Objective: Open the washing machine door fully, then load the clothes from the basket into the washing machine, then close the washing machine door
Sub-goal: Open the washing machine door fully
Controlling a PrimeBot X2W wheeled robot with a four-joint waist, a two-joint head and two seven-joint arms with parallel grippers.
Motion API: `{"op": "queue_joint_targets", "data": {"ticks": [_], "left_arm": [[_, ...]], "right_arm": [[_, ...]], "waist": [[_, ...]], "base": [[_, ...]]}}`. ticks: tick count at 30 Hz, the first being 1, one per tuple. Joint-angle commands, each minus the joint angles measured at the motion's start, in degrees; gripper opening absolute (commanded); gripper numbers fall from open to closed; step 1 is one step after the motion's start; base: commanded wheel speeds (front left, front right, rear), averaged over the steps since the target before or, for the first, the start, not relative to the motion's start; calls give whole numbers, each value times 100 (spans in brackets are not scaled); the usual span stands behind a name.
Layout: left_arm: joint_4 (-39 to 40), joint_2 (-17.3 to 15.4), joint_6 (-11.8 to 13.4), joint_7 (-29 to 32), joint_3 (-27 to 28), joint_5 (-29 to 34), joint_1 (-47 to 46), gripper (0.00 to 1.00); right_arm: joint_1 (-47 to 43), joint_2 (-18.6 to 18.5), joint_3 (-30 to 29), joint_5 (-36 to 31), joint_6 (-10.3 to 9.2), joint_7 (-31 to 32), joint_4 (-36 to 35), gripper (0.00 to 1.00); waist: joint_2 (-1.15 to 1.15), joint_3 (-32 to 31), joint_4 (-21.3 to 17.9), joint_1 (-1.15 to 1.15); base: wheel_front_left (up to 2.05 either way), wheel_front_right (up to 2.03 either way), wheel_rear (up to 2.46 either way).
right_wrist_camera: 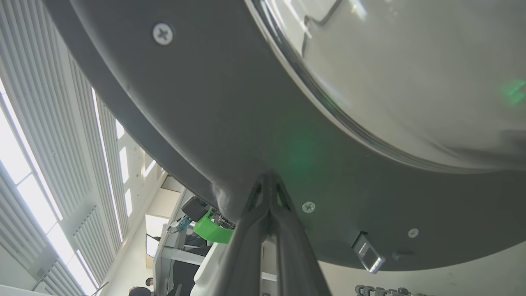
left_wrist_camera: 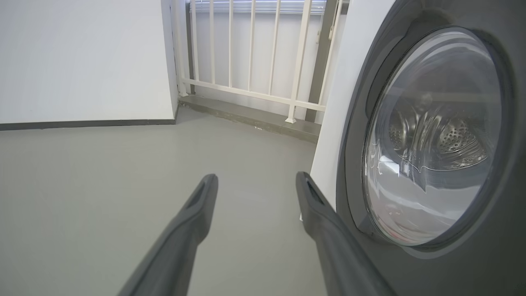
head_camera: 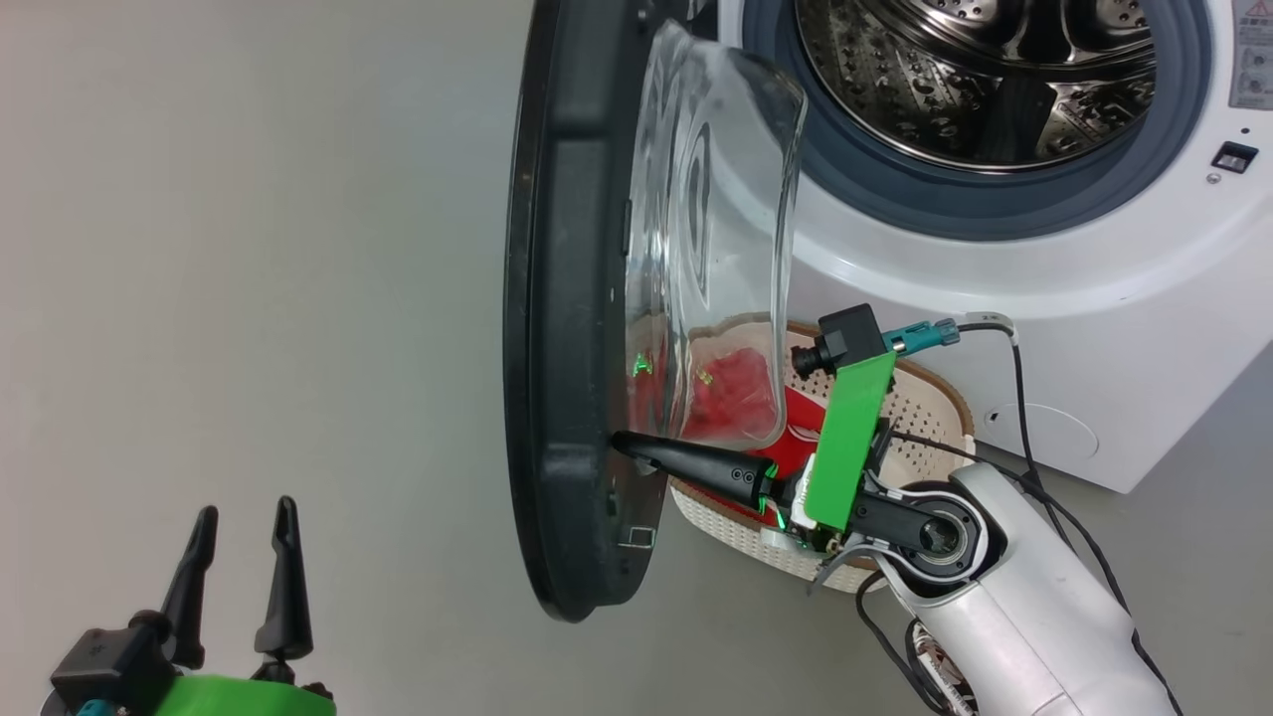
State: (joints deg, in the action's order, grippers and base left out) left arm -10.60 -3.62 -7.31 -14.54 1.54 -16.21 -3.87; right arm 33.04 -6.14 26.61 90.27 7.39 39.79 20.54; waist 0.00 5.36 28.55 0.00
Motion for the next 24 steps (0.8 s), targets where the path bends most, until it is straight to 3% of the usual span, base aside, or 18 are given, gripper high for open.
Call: {"op": "queue_joint_targets", "data": {"ticks": [1, 10, 12, 13, 15, 16, 24], "left_arm": [[111, -147, -18, -46, 174, 63, -80, 100], [114, -194, -18, -46, 158, 80, -29, 100], [112, -202, -18, -46, 159, 82, -20, 100], [109, -205, -18, -46, 164, 84, -16, 100], [108, -210, -18, -46, 172, 79, -8, 100], [112, -212, -18, -46, 184, 76, -1, 100], [126, -208, -18, -46, 275, 53, 40, 100]], "right_arm": [[127, 167, 44, -6, 10, -29, -200, 0], [0, 49, -69, -44, 10, -134, -362, 0], [-43, 15, -93, -60, 10, -172, -411, 33], [-67, -1, -110, -64, 10, -195, -442, 44], [-118, -39, -152, -76, 10, -254, -526, 88], [-140, -61, -170, -89, 10, -284, -578, 100], [-402, -367, -167, -529, 10, -774, -1094, 100]], "waist": [[0, -35, -65, 0], [0, -120, -309, 0], [0, -139, -370, 0], [0, -151, -400, 0], [0, -165, -454, 0], [0, -169, -489, 0], [0, -211, -759, 0]], "base": [[0, 0, 0], [0, 0, 0], [0, 0, 0], [0, 0, 0], [0, 0, 0], [0, 0, 0], [0, 0, 0]]}}
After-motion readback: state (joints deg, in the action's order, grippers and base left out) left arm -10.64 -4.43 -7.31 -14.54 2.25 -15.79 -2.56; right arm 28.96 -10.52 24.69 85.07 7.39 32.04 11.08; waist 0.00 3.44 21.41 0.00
